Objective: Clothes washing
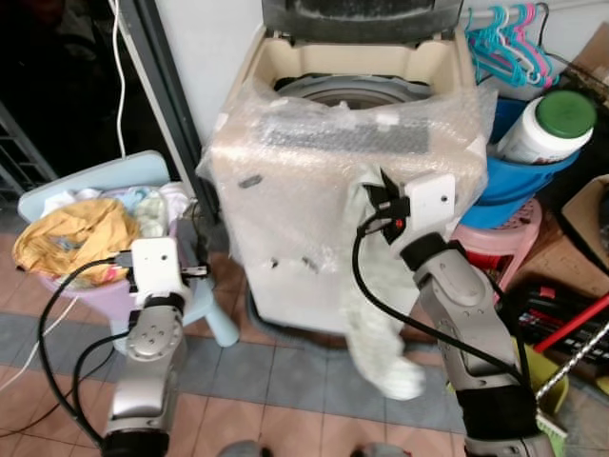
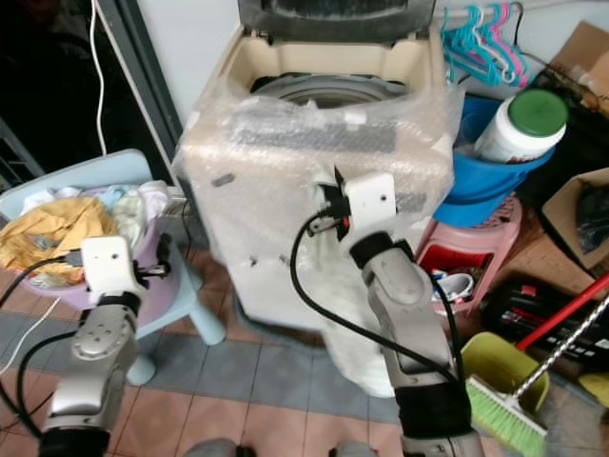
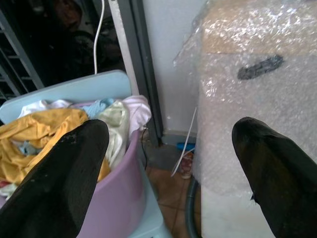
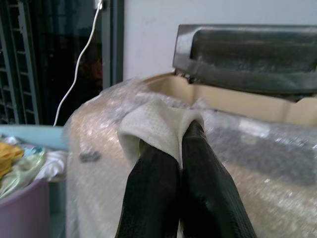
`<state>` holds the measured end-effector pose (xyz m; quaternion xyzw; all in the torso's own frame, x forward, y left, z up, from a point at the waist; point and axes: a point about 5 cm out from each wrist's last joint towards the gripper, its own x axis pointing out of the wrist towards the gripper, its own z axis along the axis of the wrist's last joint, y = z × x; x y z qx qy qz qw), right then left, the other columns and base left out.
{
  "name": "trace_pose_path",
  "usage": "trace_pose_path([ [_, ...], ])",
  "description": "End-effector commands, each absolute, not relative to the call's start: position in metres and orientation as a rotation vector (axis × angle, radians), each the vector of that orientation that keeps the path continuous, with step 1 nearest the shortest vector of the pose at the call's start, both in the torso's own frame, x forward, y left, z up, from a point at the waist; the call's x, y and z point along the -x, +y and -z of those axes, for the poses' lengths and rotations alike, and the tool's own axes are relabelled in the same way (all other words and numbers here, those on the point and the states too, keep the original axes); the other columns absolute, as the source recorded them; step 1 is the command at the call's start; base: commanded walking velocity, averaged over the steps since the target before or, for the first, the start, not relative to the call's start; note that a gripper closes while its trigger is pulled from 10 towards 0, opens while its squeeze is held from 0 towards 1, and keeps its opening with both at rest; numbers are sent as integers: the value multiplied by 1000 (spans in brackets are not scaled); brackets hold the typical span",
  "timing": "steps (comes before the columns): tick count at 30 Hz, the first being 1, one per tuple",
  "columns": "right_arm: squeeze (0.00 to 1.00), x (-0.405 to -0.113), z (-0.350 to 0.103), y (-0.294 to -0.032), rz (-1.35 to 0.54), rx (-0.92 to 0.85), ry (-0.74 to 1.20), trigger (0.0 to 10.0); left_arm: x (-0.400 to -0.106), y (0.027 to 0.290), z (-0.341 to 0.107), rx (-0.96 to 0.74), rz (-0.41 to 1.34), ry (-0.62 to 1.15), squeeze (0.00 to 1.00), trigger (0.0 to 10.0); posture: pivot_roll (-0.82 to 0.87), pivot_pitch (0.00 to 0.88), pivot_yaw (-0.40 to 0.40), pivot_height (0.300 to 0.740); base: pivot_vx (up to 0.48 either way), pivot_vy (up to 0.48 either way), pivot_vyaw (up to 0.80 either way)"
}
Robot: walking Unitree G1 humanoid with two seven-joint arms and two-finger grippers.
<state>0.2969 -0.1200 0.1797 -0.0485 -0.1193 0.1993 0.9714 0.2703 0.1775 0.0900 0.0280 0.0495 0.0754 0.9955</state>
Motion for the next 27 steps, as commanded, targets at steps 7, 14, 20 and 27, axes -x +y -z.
trace_pose_path([
  [7, 0, -309, -194, -133, -380, 123, -286, 10000, -273, 178, -92, -68, -149, 98, 0, 10000, -44, 31, 98, 740, 365, 0, 0],
  [14, 0, -335, -256, -116, -654, 276, -445, 10000, -280, 171, -92, -49, -145, 94, 0, 10000, -57, 6, 91, 740, 205, 0, 0],
  [20, 0, -335, -284, -95, -823, 356, -518, 10000, -281, 168, -93, -41, -146, 79, 0, 10000, -54, 0, 75, 740, 148, 0, 0],
  [27, 0, -333, -280, -85, -890, 353, -532, 10000, -280, 169, -92, -27, -160, 81, 0, 10000, -50, 0, 71, 740, 351, 116, 0],
])
